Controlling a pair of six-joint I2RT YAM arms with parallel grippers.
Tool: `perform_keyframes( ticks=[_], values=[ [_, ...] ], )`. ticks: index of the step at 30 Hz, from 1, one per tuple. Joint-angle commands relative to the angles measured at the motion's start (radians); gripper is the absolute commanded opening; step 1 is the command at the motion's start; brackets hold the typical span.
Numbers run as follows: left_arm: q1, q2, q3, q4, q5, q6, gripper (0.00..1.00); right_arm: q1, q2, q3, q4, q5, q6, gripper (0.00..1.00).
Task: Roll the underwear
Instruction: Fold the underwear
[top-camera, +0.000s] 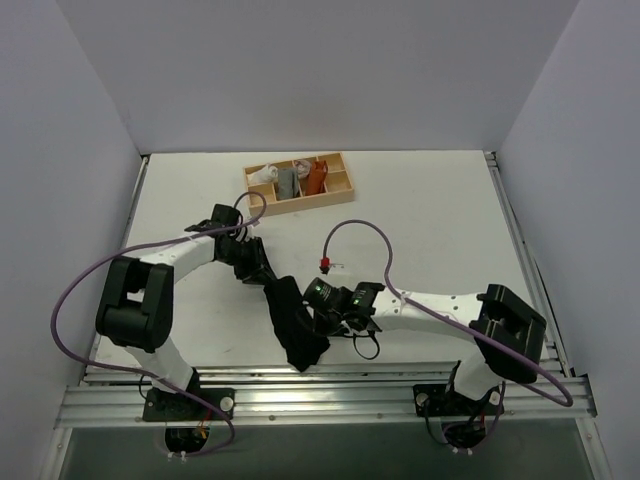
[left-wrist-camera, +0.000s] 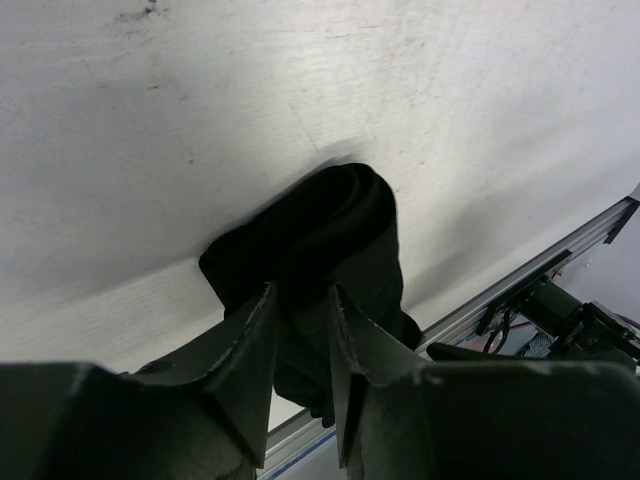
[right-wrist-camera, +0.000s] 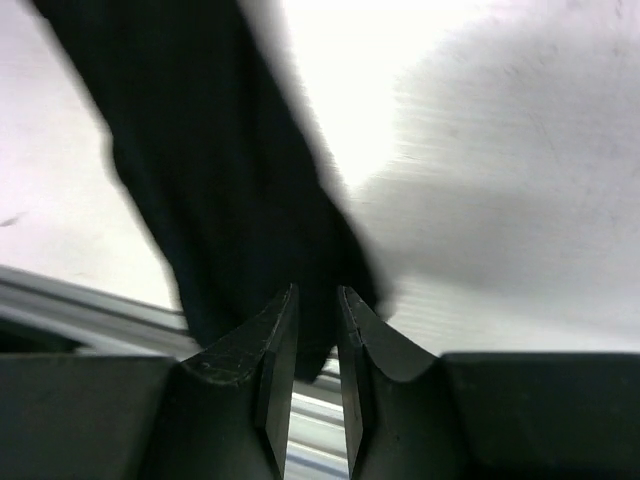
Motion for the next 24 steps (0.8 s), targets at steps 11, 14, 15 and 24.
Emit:
perform_keyframes(
  ticks=[11,14,15,24],
  values=[
    [0.009,-0.142,0.024,-0.013,-0.003,-0.04,0.39,0.066,0.087,0.091,0.166,-0.031,-0.077,0.21],
    [0.006,-0.165,-0.013,0.084,0.077,-0.094,0.38,0.076,0.129,0.042,0.237,-0.062,-0.056,0.2],
    [0.006,-0.167,-0.034,0.118,0.131,-0.111,0.38,0.078,0.137,0.017,0.27,-0.068,-0.051,0.2],
    [-0.053,-0.056,-0.105,0.318,0.211,-0.218,0.32,0.102,0.173,0.023,0.257,-0.047,-0.068,0.2]
  ],
)
